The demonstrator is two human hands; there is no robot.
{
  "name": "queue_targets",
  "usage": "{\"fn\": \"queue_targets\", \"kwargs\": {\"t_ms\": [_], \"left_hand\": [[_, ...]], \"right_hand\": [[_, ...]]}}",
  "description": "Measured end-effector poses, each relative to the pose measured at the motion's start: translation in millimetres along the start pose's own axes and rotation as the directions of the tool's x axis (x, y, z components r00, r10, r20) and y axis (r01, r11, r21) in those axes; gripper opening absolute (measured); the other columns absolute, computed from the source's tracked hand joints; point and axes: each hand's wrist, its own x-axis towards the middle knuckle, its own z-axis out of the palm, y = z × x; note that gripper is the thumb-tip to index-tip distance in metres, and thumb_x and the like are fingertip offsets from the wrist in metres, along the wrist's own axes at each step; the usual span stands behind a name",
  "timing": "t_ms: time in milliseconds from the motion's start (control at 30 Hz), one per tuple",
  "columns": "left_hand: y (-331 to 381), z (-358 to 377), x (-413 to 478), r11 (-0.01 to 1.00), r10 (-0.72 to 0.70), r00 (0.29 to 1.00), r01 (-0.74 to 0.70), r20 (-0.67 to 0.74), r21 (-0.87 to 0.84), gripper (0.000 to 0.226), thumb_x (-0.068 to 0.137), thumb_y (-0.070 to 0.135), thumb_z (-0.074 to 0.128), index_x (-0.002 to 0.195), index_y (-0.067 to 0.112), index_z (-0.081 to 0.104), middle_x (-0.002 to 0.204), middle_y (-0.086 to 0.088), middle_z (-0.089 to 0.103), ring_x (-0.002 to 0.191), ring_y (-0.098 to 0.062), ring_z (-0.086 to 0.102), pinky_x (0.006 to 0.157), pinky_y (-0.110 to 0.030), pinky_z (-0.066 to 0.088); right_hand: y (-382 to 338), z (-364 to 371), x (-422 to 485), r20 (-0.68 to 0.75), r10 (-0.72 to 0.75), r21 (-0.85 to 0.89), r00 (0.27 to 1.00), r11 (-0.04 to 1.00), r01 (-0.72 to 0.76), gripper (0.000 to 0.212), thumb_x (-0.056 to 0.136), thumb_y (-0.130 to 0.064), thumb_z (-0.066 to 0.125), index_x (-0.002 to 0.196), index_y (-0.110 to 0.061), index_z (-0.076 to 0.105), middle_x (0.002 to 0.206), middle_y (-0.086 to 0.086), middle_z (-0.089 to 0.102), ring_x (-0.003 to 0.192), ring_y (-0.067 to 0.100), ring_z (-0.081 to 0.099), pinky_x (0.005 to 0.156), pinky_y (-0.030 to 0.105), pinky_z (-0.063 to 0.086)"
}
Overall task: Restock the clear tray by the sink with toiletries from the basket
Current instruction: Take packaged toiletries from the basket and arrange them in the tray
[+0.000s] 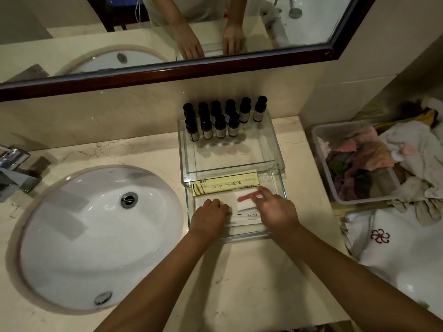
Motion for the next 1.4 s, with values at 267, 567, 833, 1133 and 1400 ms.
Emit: {"fn": "queue_targets", "kwargs": {"t_ms": [267,567,833,1133,1400], "left_hand": [[2,-2,-3,1.000,-0.021,1.000,0.021,0.004,0.005,0.039,0.091,0.018,0.051,0.130,0.017,0.045,0.125,-0.006,0.051,0.115,-0.024,0.045,0.088,-0.035,0.048],[6,-4,-8,0.989,-0.145,0.989,0.145,0.003,0.002,0.035,0.089,0.015,0.048,0.124,0.014,0.048,0.122,-0.007,0.050,0.116,-0.025,0.045,0.083,-0.035,0.046],[3,-4,-8,0.980,-0.181,0.983,0.182,0.019,-0.075,0.042,0.085,0.022,0.057,0.123,0.013,0.043,0.123,-0.006,0.052,0.114,-0.024,0.046,0.088,-0.035,0.045],[-3,-14,0,0.994,-0.065,0.991,0.074,0.118,-0.074,0.032,0.084,0.025,0.060,0.115,0.017,0.057,0.114,-0.007,0.055,0.109,-0.025,0.049,0.081,-0.028,0.038],[-17,-14,-10,0.965,-0.075,0.997,0.076,0.015,-0.252,0.014,0.084,0.013,0.059,0.098,0.011,0.061,0.100,-0.004,0.064,0.090,-0.022,0.056,0.067,-0.026,0.037]], "right_hand": [[-8,-12,9,0.168,-0.203,-0.020,0.965,0.978,0.210,0.051,0.089,-0.002,0.048,0.137,-0.020,0.041,0.143,0.011,0.033,0.111,0.034,0.054,0.077,0.040,0.050],[9,-18,5,0.155,-0.127,0.004,0.980,0.992,0.128,0.044,0.087,-0.004,0.049,0.127,-0.021,0.052,0.142,0.003,0.035,0.104,0.025,0.059,0.076,0.031,0.049],[18,-17,7,0.062,0.000,0.162,0.998,0.987,-0.010,0.050,0.083,0.003,0.048,0.126,-0.023,0.048,0.127,0.000,0.046,0.093,0.024,0.061,0.057,0.028,0.039],[10,-18,5,0.125,-0.130,0.275,0.984,0.957,0.092,0.028,0.092,-0.018,0.052,0.118,-0.019,0.060,0.135,-0.015,0.049,0.122,0.013,0.047,0.082,0.020,0.039],[11,-20,9,0.197,-0.182,0.313,0.963,0.943,0.114,0.025,0.093,-0.022,0.050,0.107,-0.017,0.070,0.121,-0.007,0.062,0.118,0.019,0.048,0.090,0.022,0.036]]}}
